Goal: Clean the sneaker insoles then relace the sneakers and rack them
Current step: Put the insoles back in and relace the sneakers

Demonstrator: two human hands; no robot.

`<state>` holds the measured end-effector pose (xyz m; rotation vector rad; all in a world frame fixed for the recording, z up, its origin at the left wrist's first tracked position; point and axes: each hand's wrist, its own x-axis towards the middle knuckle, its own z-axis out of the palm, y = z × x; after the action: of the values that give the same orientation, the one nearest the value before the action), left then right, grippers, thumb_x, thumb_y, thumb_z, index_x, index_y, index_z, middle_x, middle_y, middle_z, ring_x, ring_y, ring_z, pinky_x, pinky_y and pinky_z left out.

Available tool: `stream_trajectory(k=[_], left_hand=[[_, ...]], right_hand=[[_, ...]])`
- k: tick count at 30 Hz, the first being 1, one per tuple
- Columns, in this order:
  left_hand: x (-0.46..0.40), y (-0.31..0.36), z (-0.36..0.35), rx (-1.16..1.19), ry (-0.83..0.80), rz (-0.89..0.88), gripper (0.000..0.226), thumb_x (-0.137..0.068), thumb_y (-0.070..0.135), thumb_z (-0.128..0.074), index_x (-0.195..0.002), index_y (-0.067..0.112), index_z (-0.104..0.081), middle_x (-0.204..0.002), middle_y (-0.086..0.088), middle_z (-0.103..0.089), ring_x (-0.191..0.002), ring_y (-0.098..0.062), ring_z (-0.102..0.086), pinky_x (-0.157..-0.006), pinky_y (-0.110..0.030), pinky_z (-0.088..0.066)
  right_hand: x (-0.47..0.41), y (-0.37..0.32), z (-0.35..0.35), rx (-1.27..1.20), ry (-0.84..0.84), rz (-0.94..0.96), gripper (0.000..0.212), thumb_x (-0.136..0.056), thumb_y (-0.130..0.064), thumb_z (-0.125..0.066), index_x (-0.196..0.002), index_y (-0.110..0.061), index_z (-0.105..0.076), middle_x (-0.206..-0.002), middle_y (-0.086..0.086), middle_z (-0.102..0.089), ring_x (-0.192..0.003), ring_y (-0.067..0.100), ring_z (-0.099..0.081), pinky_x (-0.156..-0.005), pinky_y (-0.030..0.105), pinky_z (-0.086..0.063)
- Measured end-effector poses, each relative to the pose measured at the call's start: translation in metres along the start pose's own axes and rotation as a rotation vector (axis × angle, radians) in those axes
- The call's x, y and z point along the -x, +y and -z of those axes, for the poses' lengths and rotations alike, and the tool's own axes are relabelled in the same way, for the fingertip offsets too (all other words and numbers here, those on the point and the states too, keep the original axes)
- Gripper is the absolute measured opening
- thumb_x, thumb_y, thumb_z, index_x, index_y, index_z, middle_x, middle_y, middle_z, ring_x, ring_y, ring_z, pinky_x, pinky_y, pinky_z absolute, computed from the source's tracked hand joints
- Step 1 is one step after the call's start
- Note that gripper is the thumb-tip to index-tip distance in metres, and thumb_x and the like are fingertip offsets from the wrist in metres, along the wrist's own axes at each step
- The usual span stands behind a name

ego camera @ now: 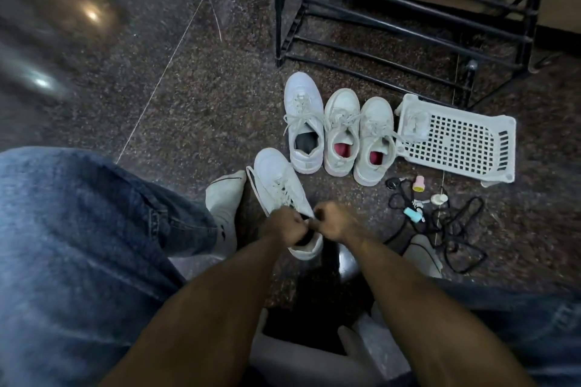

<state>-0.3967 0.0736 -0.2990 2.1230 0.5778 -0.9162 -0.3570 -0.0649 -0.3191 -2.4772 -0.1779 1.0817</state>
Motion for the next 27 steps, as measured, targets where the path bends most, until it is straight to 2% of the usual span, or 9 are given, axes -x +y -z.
stream_trajectory(k=[3, 5, 9, 14, 17, 20, 23, 25, 27], left_hand=[[0.000, -0.007, -0.002, 0.064, 0.355, 0.191, 0.026, -0.073, 0.024, -0.057, -0.091, 0.011, -0.069, -0.099, -0.012, -0.069, -0.094, -0.031, -0.065, -0.076, -0.035, -0.053], [-0.004, -0.013, -0.004, 0.191, 0.458, 0.266, 0.024, -0.076, 0.019, -0.059, -0.099, 0.012, -0.064, -0.108, -0.012, -0.066, -0.101, -0.031, -0.063, -0.084, -0.037, -0.053], [-0.012, -0.024, -0.004, 0.244, 0.315, 0.172, 0.044, -0.083, 0.012, -0.058, -0.126, 0.017, -0.052, -0.127, -0.011, -0.058, -0.116, -0.029, -0.055, -0.094, -0.032, -0.044], [-0.019, -0.026, 0.002, 0.033, 0.257, 0.188, 0.019, -0.080, 0.017, -0.061, -0.098, 0.013, -0.067, -0.112, -0.011, -0.066, -0.104, -0.030, -0.062, -0.084, -0.035, -0.050], [-0.019, -0.025, 0.006, -0.164, 0.200, 0.188, 0.032, -0.080, 0.031, -0.061, -0.100, 0.007, -0.067, -0.105, -0.015, -0.067, -0.096, -0.033, -0.064, -0.079, -0.038, -0.053], [-0.021, -0.027, 0.009, -0.296, 0.160, 0.159, 0.040, -0.079, 0.040, -0.058, -0.099, 0.007, -0.068, -0.103, -0.014, -0.068, -0.096, -0.032, -0.065, -0.081, -0.039, -0.054], [-0.021, -0.023, 0.016, -0.204, 0.145, 0.130, 0.057, -0.067, 0.048, -0.054, -0.103, 0.006, -0.065, -0.110, -0.014, -0.066, -0.098, -0.031, -0.063, -0.079, -0.037, -0.054], [-0.022, -0.016, 0.029, -0.094, 0.293, 0.127, 0.061, -0.068, 0.049, -0.060, -0.114, 0.009, -0.063, -0.119, -0.009, -0.061, -0.107, -0.030, -0.060, -0.085, -0.039, -0.053], [-0.024, -0.010, 0.044, -0.183, 0.413, 0.044, 0.054, -0.075, 0.046, -0.060, -0.114, 0.010, -0.066, -0.127, -0.007, -0.052, -0.118, -0.030, -0.050, -0.094, -0.043, -0.048]], right_hand=[[0.006, -0.015, -0.008, 0.131, 0.058, -0.010, 0.019, -0.085, -0.037, -0.059, -0.094, -0.020, -0.062, -0.104, 0.012, -0.068, -0.097, 0.034, -0.065, -0.080, 0.039, -0.051], [0.006, -0.018, -0.014, 0.202, 0.083, -0.011, 0.022, -0.087, -0.024, -0.055, -0.105, -0.015, -0.064, -0.112, 0.015, -0.067, -0.103, 0.036, -0.063, -0.083, 0.040, -0.050], [0.010, -0.021, -0.021, 0.180, -0.010, -0.014, 0.025, -0.084, -0.023, -0.058, -0.107, -0.015, -0.066, -0.115, 0.014, -0.067, -0.105, 0.035, -0.064, -0.084, 0.038, -0.051], [0.011, -0.012, -0.015, -0.070, -0.044, -0.009, 0.002, -0.081, -0.023, -0.061, -0.082, -0.023, -0.063, -0.098, 0.010, -0.072, -0.092, 0.030, -0.067, -0.080, 0.035, -0.054], [0.005, -0.006, -0.012, -0.123, 0.023, 0.050, 0.031, -0.083, -0.030, -0.064, -0.113, -0.029, -0.056, -0.117, 0.004, -0.062, -0.106, 0.027, -0.060, -0.089, 0.039, -0.050], [0.001, -0.013, -0.013, 0.079, -0.022, 0.130, 0.056, -0.085, -0.035, -0.065, -0.137, -0.029, -0.046, -0.138, 0.001, -0.046, -0.123, 0.026, -0.050, -0.100, 0.040, -0.044], [0.003, -0.024, -0.013, 0.261, 0.042, 0.159, 0.033, -0.088, -0.034, -0.064, -0.117, -0.020, -0.058, -0.127, 0.004, -0.050, -0.117, 0.027, -0.053, -0.094, 0.037, -0.045], [0.006, -0.028, -0.012, 0.301, 0.049, 0.180, 0.023, -0.089, -0.032, -0.063, -0.108, -0.019, -0.062, -0.123, 0.005, -0.052, -0.115, 0.026, -0.053, -0.092, 0.035, -0.043], [0.009, -0.027, -0.005, 0.200, -0.007, 0.166, 0.005, -0.087, -0.028, -0.062, -0.089, -0.024, -0.065, -0.116, 0.006, -0.059, -0.110, 0.026, -0.057, -0.087, 0.032, -0.044]])
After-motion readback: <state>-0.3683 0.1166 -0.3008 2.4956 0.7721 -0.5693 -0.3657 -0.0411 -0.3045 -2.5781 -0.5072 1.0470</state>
